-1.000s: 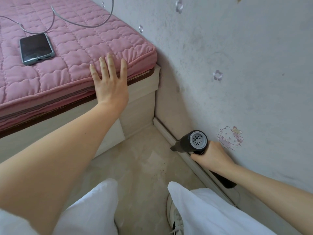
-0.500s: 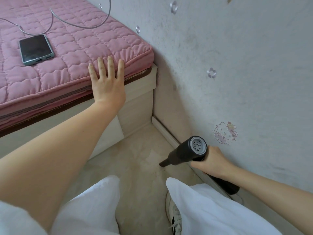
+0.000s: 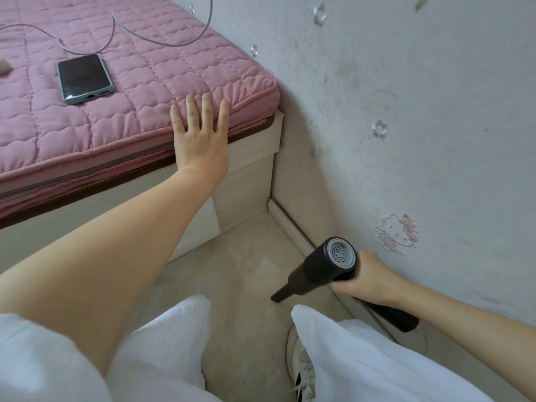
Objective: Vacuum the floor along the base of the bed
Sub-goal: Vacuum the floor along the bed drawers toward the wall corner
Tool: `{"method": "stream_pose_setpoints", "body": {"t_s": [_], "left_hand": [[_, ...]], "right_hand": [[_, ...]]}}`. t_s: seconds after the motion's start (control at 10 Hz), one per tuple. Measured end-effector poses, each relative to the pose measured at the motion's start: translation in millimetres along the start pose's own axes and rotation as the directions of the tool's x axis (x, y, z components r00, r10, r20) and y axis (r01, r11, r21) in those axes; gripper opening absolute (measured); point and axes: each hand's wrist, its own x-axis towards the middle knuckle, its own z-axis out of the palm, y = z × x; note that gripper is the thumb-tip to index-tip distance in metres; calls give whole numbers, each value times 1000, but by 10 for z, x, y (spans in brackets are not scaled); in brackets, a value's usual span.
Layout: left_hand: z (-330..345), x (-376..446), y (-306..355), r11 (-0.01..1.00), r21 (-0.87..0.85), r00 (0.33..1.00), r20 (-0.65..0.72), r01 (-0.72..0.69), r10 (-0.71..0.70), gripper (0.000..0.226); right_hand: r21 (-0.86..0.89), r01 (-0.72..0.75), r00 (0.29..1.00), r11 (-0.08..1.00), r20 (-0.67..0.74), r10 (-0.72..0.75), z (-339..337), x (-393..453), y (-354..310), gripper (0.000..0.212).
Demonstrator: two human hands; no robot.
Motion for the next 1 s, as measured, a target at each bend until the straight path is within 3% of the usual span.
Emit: {"method": "stream_pose_setpoints", "body": {"t_s": [0.2, 0.4, 0.6, 0.7, 1.0], "left_hand": [[-9, -8, 8, 1000, -5, 1000, 1, 0, 0, 81], [-11, -6, -4, 1000, -8, 1000, -5, -4, 4, 82], [1, -5, 1, 1000, -11, 1000, -9, -4, 4, 83], [5, -4, 3, 1000, -13, 1000, -8, -3, 3, 83], [5, -11, 1, 1000, -15, 1000, -11, 0, 0, 83]], "right_hand": [[-3, 27, 997, 1000, 74, -27, -32, 41, -78, 16], [-22, 23, 1000, 999, -11, -24, 1, 123, -113, 14], [-16, 52, 989, 999, 142, -49, -10, 84, -192, 14], [-19, 70, 986, 997, 154, -66, 29, 83, -190, 20], [-19, 25, 998, 1000, -50, -26, 48, 162, -76, 15]]}}
